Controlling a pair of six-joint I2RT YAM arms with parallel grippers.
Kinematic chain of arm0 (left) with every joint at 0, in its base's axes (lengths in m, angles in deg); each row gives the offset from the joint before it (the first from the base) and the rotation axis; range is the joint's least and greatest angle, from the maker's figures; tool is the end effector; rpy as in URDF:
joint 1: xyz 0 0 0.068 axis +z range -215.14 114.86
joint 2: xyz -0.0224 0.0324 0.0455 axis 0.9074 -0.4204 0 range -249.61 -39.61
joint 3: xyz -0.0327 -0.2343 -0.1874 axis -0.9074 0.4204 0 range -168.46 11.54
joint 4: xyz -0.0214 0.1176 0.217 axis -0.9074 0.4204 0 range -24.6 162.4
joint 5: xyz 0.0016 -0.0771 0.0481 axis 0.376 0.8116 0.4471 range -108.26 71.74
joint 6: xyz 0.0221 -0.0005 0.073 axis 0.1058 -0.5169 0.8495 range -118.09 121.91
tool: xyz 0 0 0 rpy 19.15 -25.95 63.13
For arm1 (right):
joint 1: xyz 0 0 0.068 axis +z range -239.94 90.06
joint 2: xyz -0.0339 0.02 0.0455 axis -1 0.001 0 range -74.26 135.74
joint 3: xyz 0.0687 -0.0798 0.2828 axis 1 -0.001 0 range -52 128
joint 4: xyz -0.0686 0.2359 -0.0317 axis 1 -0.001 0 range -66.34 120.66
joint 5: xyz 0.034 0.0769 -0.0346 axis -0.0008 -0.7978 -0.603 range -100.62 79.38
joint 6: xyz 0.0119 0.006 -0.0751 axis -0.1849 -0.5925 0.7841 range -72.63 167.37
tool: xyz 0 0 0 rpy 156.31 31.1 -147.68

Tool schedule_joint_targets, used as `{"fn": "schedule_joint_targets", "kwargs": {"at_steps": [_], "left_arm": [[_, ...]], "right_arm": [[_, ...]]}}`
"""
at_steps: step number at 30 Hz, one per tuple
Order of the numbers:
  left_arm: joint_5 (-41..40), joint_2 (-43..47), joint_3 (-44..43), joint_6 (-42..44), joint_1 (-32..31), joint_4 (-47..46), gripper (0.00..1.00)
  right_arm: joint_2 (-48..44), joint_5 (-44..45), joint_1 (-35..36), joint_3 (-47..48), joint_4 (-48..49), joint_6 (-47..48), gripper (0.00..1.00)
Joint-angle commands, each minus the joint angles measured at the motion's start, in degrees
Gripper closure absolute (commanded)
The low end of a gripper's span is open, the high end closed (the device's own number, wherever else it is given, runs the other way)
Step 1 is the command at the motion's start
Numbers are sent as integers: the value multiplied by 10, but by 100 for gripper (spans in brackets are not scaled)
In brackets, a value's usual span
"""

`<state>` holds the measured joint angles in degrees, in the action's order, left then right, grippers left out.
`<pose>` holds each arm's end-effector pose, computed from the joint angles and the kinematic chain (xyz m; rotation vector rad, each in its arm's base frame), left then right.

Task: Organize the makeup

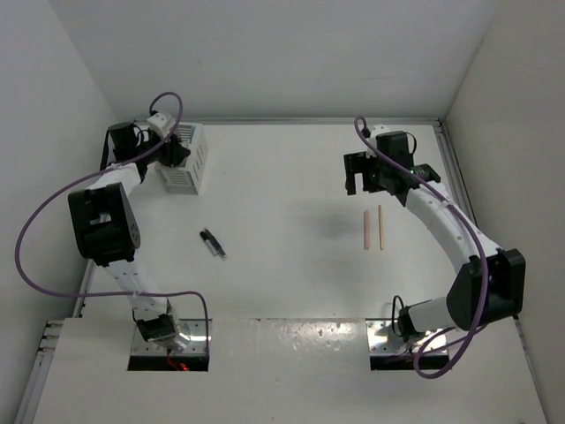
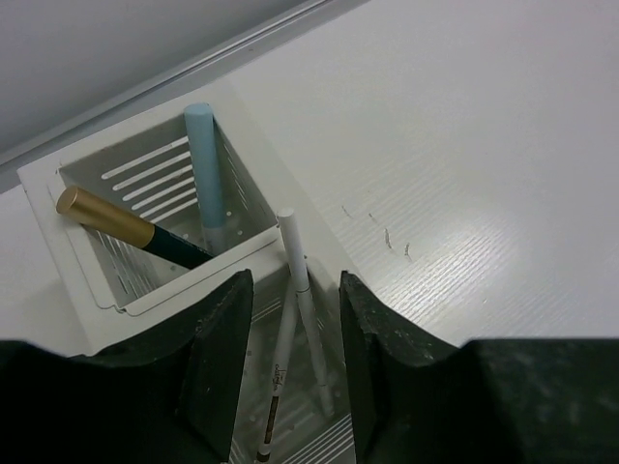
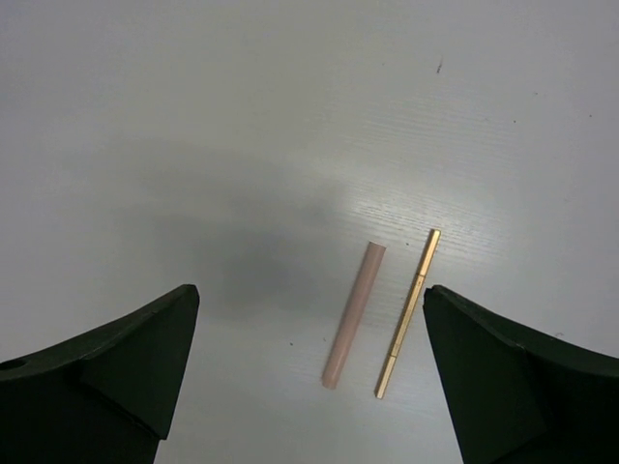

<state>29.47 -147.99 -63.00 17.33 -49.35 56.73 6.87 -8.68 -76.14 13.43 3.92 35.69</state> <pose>0.4398 0.0748 0.2640 0.5046 1.8181 -0.4636 0.3063 0.0731 0.3058 -0.0256 2.3181 0.1870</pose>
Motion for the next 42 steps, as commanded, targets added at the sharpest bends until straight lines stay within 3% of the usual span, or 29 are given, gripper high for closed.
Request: {"fn": "schedule_joint_targets", "kwargs": {"at_steps": [1,6,8,10,12,13,16,18,23,29,34,36,40,42], "left_arm": [[11,36,-28,43,10,54,53],[-46,73,-60,48,10,92,53],[-62,92,-86,53,10,116,53],[-83,105,-107,53,10,137,53],[-90,125,-137,53,10,167,53],[-90,134,-144,53,15,173,52],[-84,174,-156,44,22,185,46],[-66,192,-172,10,38,207,39],[-13,235,-156,-55,60,229,35],[-20,261,-131,-37,65,280,35],[-39,272,-125,0,59,318,37],[-48,272,-125,6,54,324,37],[-54,272,-125,11,43,329,39],[-54,272,-125,17,38,335,40]], "right_arm": [[-7,51,11,22,-33,56,0],[-42,0,-2,-32,13,72,0],[-66,-100,-35,-95,66,59,0],[-77,-141,-53,-131,104,34,24],[-81,-131,-62,-151,91,30,49],[-74,-85,-62,-154,82,32,59],[-25,-6,-65,-125,9,39,47],[17,6,-78,-105,-39,25,45],[109,10,-102,-101,-61,5,47],[168,54,-111,-96,-54,2,47],[207,25,-114,-77,-67,3,60],[215,27,-115,-85,-64,1,69],[233,25,-132,-86,-72,-8,97],[228,24,-135,-88,-70,-7,100]]}}
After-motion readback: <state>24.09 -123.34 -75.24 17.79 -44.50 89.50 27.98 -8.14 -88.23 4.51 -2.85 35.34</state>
